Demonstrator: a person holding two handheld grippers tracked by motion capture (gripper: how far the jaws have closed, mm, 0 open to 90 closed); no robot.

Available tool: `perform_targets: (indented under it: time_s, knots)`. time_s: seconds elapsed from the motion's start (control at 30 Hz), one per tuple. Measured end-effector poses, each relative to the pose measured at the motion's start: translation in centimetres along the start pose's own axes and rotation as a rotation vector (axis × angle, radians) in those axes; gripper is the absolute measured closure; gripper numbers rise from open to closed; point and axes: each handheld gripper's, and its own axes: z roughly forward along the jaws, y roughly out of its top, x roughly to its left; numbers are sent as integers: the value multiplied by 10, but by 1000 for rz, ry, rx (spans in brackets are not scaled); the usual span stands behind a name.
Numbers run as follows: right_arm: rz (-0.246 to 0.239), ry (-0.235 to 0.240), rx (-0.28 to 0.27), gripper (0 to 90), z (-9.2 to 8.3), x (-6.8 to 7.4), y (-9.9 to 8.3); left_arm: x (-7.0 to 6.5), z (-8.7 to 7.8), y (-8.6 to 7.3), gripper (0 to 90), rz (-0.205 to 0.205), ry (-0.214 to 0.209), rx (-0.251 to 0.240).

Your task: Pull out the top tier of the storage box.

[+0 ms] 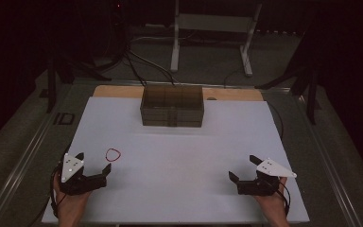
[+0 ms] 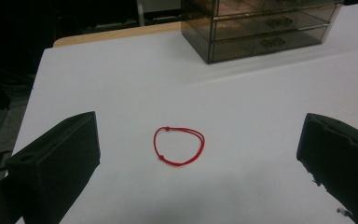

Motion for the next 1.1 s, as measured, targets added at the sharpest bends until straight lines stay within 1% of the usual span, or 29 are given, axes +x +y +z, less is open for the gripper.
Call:
perform_targets:
  time_s: [0.33,0.5,0.8,0.87,0.93,1.0,1.1]
  knots:
    - [-4,-6,-3,0,1,1,0,1,0,0,9,0,11,-6]
    - [-4,-7,-2,0,1,1,0,0,1,0,8,5,11,-1]
    - [0,-7,-12,0,1,1,1,-5,4,2,9,9,-5,-1]
    - [9,-8,-17,0,0,0,1,-5,5,4,9,15,-8,-2]
    - [12,-9,-21,0,0,-1,0,-4,5,9,9,7,-9,-18]
    - [10,-11,-23,0,0,-1,0,-4,5,11,9,7,-10,-26]
    - [14,-12,-28,0,-1,-2,0,-6,6,17,8,24,-14,-31]
